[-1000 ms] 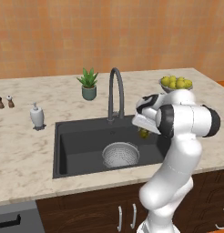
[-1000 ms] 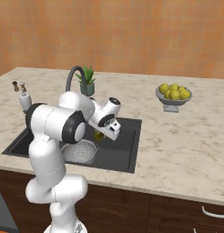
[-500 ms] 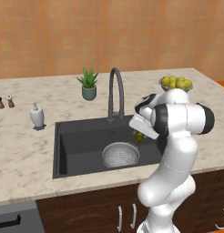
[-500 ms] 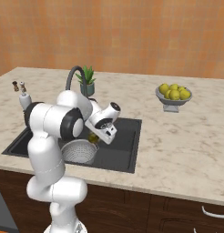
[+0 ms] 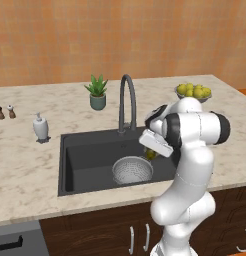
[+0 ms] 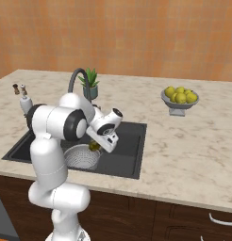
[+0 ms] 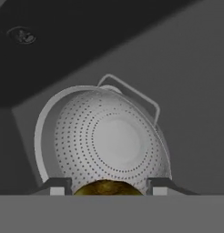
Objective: Put the colander in the sink, put the kiwi in the colander, and turn on the sink faucet and pour water over the colander.
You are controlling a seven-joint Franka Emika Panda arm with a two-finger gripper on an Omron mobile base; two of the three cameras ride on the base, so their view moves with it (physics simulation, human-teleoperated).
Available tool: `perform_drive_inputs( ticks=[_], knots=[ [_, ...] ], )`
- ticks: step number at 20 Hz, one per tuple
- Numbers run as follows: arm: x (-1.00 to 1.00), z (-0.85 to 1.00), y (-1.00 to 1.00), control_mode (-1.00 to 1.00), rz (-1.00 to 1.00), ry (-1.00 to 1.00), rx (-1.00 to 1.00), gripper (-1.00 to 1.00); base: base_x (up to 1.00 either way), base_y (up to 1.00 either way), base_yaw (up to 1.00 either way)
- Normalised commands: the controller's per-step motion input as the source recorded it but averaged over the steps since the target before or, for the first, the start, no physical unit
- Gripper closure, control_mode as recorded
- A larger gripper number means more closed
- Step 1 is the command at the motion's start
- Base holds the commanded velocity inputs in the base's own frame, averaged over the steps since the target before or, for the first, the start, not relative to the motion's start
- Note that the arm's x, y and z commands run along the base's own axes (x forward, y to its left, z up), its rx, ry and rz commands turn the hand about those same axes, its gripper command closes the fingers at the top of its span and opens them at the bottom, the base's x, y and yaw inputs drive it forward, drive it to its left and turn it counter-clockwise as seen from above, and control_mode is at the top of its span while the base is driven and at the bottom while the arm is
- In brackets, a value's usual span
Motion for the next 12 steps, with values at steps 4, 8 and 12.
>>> perform_drive_inputs(
  ticks=[4,8,12],
  knots=[
    [-0.15,-0.13,0.21,-1.00,0.00,0.02,0.00,1.00,0.00,0.00,0.00],
    [-0.17,-0.19,0.22,-1.00,0.00,0.03,0.00,1.00,0.00,0.00,0.00],
    [-0.16,-0.23,0.03,-1.00,0.00,0.01,0.00,1.00,0.00,0.00,0.00]
  ],
)
